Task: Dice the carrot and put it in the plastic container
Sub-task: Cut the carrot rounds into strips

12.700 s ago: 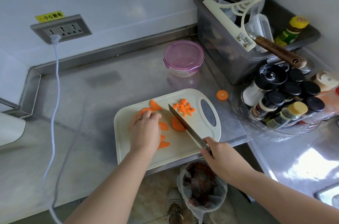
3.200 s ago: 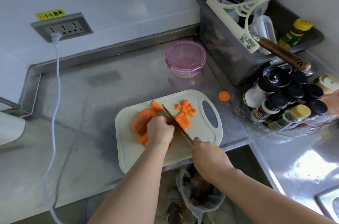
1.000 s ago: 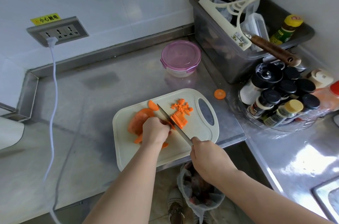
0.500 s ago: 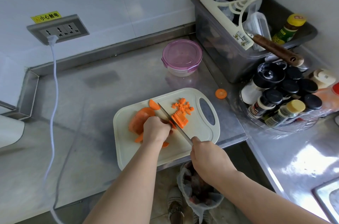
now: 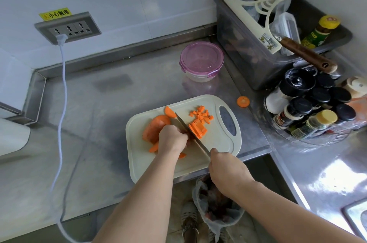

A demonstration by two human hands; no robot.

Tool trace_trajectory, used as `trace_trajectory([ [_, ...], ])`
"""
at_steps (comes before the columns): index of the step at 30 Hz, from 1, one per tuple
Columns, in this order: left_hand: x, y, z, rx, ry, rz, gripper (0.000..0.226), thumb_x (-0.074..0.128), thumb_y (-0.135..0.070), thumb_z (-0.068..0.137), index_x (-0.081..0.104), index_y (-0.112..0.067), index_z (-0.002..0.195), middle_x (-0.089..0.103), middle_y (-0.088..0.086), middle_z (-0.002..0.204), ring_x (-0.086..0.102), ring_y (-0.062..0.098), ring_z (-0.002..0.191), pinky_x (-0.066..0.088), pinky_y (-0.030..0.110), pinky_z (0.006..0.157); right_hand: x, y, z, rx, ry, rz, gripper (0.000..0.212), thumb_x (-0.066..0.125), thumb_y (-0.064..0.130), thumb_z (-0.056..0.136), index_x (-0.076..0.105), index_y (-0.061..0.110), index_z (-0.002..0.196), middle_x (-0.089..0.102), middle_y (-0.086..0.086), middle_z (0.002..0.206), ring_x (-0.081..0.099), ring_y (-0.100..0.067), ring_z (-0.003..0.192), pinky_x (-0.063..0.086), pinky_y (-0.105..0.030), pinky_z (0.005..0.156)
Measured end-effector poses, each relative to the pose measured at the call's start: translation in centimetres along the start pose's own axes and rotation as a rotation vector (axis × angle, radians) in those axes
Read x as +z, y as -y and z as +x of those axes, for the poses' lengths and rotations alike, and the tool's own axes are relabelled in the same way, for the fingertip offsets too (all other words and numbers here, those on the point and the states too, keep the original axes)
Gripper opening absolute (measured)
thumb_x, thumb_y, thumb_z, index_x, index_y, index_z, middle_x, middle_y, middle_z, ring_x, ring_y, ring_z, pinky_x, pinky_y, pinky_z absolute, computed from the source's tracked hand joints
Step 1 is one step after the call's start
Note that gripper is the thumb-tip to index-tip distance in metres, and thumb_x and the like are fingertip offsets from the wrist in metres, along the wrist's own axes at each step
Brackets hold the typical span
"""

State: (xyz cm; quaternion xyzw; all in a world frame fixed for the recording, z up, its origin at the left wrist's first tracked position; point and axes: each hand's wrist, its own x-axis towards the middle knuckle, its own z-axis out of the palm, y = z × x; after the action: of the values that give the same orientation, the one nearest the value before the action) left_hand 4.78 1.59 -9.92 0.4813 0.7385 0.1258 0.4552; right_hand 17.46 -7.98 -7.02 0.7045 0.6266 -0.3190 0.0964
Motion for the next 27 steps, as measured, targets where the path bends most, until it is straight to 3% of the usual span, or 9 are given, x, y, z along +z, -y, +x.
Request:
trace_trajectory([
  [5,-0.2,-0.1,-0.6,0.01,0.007,-0.018,0.022,0.062,-0.011,0.087,0.062,-0.014,0.065,0.072,0.012,0.076,0.071,0.026,0.075,0.059,0.039,0.077,0.3,-0.2,0.3,0.025,0.011,0.062,0.031,0.046,0.01,0.097,0.043,0.014,0.127,0.063,-0.004,0.093,0.066,-0.021,0.08,0.059,-0.037,0.071],
  [9,-0.4,-0.4,-1.0,-0.004,0.031,-0.09,0.029,0.065,-0.01,0.087,0.06,-0.018,0.06,0.072,0.014,0.074,0.071,0.029,0.08,0.059,0.04,0.076,0.1,-0.9,0.2,0.01,-0.016,0.172,0.017,0.037,0.017,0.101,0.051,0.015,0.11,0.061,-0.003,0.089,0.063,-0.02,0.078,0.058,-0.038,0.073],
  [16,-1.1,-0.6,-1.3,0.042,0.014,0.027,0.025,0.058,-0.015,0.089,0.066,-0.017,0.065,0.073,0.008,0.076,0.069,0.026,0.081,0.06,0.04,0.071,-2.0,-1.8,-0.7,-0.072,-0.089,0.359,0.025,0.035,0.021,0.1,0.043,0.013,0.078,0.052,-0.006,0.069,0.05,-0.023,0.057,0.042,-0.038,0.054],
  [18,-1.7,-1.0,-1.3,0.08,-0.037,0.045,0.019,0.056,-0.015,0.088,0.069,-0.017,0.075,0.072,0.008,0.078,0.068,0.027,0.079,0.06,0.041,0.061,-2.8,-2.0,-0.8,-0.054,-0.071,0.468,0.026,0.035,0.019,0.099,0.042,0.011,0.075,0.05,-0.007,0.064,0.05,-0.022,0.051,0.041,-0.032,0.051],
  [21,-2.4,-1.8,-1.4,0.147,-0.104,0.019,0.018,0.05,-0.016,0.093,0.065,-0.023,0.087,0.068,0.001,0.076,0.064,0.017,0.067,0.053,0.028,0.043,-3.6,-2.6,-1.1,-0.035,0.009,0.638,0.025,0.037,0.017,0.097,0.043,0.01,0.074,0.049,-0.004,0.048,0.047,-0.015,0.04,0.04,-0.026,0.05],
  [24,-2.0,-2.5,-1.1,0.094,-0.096,-0.366,0.023,0.044,-0.014,0.097,0.064,-0.01,0.108,0.066,-0.004,0.082,0.064,0.015,0.076,0.056,0.034,0.067,-4.3,-2.8,-1.4,-0.035,0.054,0.828,0.029,0.04,0.011,0.096,0.042,0.008,0.068,0.048,-0.008,0.046,0.043,-0.014,0.039,0.039,-0.022,0.054],
  [27,-1.4,-3.6,-1.8,-0.152,0.178,-0.883,0.03,0.037,-0.021,0.103,0.053,-0.005,0.123,0.062,0.007,0.109,0.058,0.021,0.1,0.048,0.032,0.083,-4.5,-3.2,-1.5,-0.016,0.148,1.065,0.028,0.042,0.009,0.096,0.041,0.008,0.068,0.043,-0.008,0.051,0.039,-0.018,0.041,0.038,-0.02,0.049],
])
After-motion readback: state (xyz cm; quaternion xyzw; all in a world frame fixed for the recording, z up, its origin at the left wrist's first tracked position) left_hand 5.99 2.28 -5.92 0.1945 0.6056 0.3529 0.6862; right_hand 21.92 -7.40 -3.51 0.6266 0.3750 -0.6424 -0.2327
